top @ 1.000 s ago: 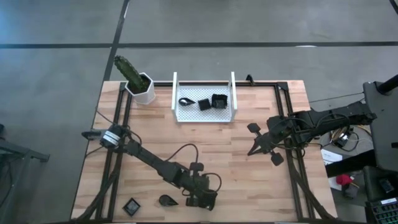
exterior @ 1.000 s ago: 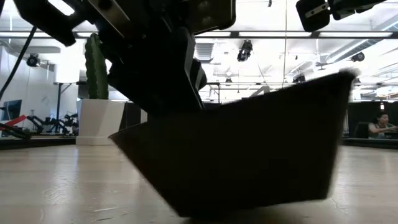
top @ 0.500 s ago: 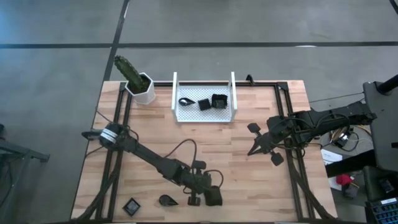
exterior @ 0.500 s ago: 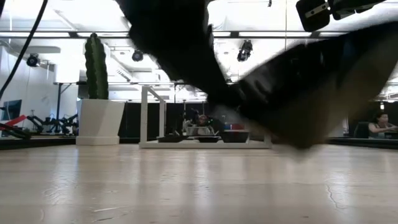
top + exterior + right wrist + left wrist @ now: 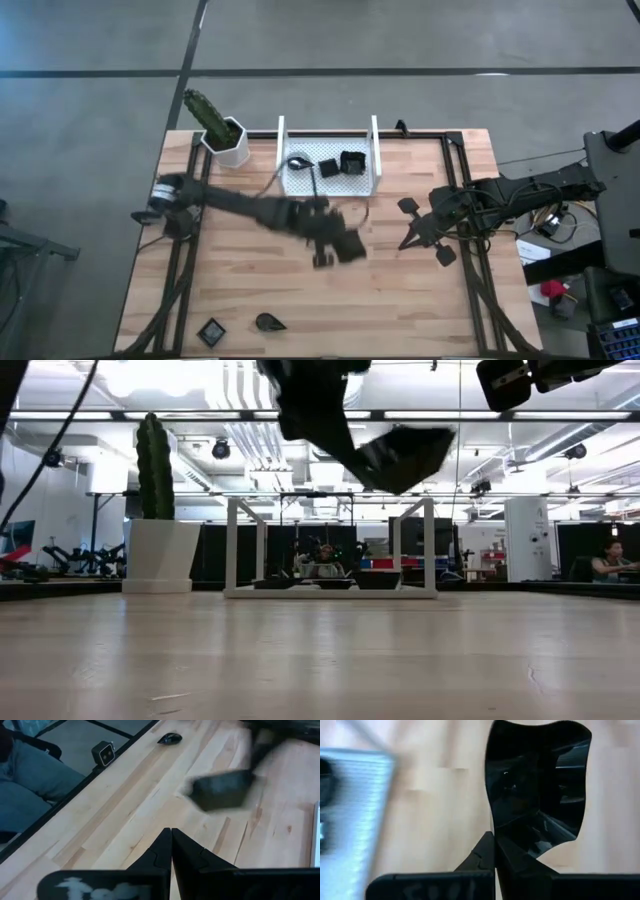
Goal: Pick & Place Mini shaped plates
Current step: Stack the black distorted square plate on top of the black distorted square plate on the shelf
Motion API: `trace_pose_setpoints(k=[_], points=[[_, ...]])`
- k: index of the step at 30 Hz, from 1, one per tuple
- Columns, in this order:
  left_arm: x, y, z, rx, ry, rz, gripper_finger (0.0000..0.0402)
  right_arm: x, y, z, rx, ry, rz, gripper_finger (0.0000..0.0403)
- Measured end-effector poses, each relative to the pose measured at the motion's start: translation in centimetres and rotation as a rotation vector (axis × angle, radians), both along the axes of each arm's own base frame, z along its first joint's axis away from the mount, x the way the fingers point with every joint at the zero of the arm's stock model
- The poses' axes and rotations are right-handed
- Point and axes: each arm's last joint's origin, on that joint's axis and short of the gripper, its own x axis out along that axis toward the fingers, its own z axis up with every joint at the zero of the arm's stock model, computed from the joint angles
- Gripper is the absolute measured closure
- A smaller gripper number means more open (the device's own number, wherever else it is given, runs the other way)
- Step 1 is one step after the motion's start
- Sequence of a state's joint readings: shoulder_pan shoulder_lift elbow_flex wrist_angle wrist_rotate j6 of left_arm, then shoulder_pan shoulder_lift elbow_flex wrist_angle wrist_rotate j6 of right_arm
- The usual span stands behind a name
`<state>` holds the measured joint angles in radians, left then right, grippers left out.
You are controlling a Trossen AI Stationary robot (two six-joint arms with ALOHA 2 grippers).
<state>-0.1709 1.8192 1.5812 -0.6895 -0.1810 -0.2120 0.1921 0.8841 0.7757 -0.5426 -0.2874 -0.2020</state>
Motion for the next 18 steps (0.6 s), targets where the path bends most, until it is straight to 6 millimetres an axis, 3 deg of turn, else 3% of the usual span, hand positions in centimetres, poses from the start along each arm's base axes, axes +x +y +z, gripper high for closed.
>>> trace_pose_setpoints(k=[6,10,14,18], points=[[0.5,8.8,2.5,0.059,-0.010,0.007,0.0401,0.0,0.0,0.0,0.000,0.001,0.001,0.0394],[-0.1,14.1,3.2,0.127,-0.013,0.022,0.0401,0.0,0.0,0.0,0.002,0.002,-0.001,0.0394],[-1.2,18.3,2.9,0.171,0.015,0.078,0.0401,0.0,0.0,0.0,0.001,0.000,0.000,0.0394],[-1.7,21.2,2.3,0.177,0.023,0.147,0.0401,0.0,0.0,0.0,0.001,-0.001,0.000,0.0394]])
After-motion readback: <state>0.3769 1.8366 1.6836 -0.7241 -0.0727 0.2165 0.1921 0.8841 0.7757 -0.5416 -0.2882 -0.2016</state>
